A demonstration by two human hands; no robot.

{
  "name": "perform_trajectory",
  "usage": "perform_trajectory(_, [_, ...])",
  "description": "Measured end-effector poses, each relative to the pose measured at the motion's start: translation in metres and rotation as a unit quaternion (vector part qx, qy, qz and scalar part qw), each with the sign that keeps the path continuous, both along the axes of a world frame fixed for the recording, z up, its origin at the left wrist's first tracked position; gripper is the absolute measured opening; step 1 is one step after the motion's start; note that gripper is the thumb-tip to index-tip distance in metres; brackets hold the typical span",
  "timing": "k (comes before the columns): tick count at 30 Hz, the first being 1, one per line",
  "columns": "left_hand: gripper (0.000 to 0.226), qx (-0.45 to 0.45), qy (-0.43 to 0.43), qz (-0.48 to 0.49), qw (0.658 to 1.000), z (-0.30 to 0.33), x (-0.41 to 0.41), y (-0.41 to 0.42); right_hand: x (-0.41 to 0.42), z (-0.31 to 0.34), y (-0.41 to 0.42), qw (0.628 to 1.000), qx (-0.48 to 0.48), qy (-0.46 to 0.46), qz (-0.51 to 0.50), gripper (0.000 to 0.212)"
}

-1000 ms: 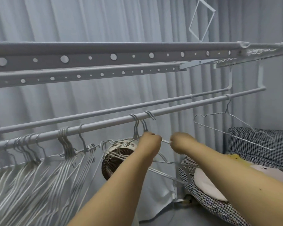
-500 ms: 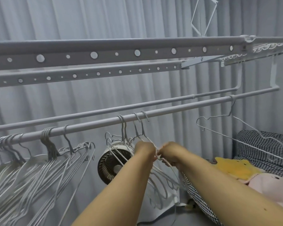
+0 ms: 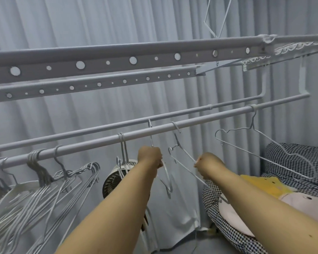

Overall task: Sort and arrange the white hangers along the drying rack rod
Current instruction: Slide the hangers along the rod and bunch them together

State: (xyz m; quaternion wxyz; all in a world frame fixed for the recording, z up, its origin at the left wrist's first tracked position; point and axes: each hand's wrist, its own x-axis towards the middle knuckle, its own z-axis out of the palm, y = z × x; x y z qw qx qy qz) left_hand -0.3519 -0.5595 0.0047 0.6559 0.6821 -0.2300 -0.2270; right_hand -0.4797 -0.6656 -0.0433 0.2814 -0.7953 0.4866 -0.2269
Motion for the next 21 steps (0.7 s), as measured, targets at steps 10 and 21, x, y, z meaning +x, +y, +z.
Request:
perform_trajectory(10, [0.026,-0.017,0.12,0.009,0.993,-0.004,0.002,0.001,-0.012,0.009,0.045,0.949,-0.312,-0.045,-0.018,0.024])
perform_trajectory(21, [0.013,0.027,0.135,0.001,0.99,-0.012,-0.026,0.043,0.036,-0.001,0.061,0.987,-0.09,-0.011,0.134,0.043])
